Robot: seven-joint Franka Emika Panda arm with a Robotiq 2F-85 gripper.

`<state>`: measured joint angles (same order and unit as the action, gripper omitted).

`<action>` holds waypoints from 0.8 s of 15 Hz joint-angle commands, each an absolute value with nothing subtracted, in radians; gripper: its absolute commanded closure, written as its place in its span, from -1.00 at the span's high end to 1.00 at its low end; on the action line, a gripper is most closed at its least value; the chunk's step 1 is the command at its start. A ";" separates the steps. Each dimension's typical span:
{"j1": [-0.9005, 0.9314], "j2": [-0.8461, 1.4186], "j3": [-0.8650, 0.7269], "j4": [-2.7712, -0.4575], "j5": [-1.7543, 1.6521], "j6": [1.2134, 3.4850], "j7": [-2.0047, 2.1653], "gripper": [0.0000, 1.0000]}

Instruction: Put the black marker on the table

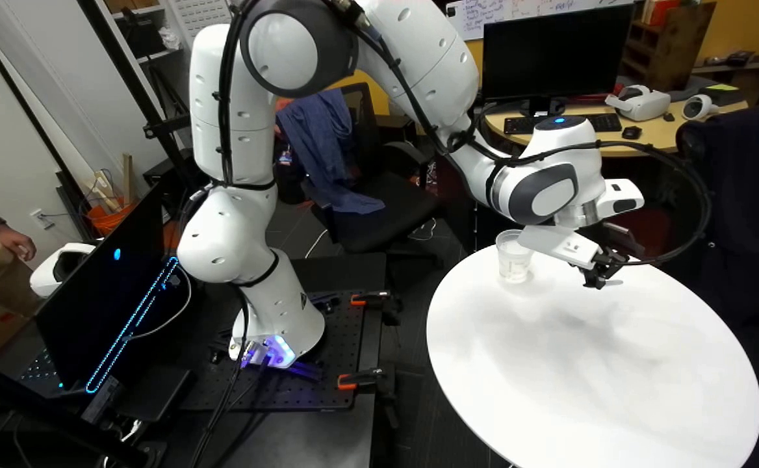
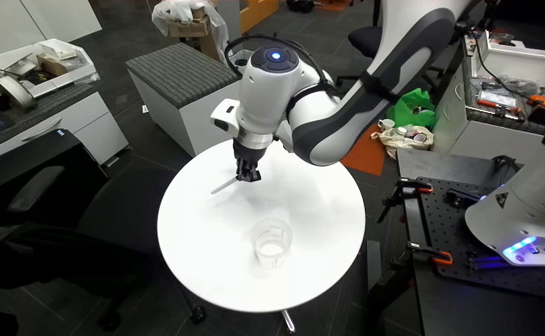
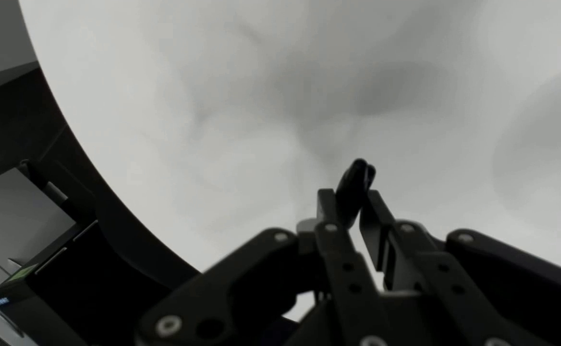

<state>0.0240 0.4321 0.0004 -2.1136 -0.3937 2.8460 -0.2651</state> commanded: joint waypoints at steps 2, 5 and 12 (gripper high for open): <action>0.028 0.482 0.009 -2.091 -0.355 2.907 -0.262 -0.92; 0.031 0.494 0.012 -2.097 -0.347 2.931 -0.262 -0.92; 0.023 0.506 0.029 -2.098 -0.328 2.932 -0.271 0.17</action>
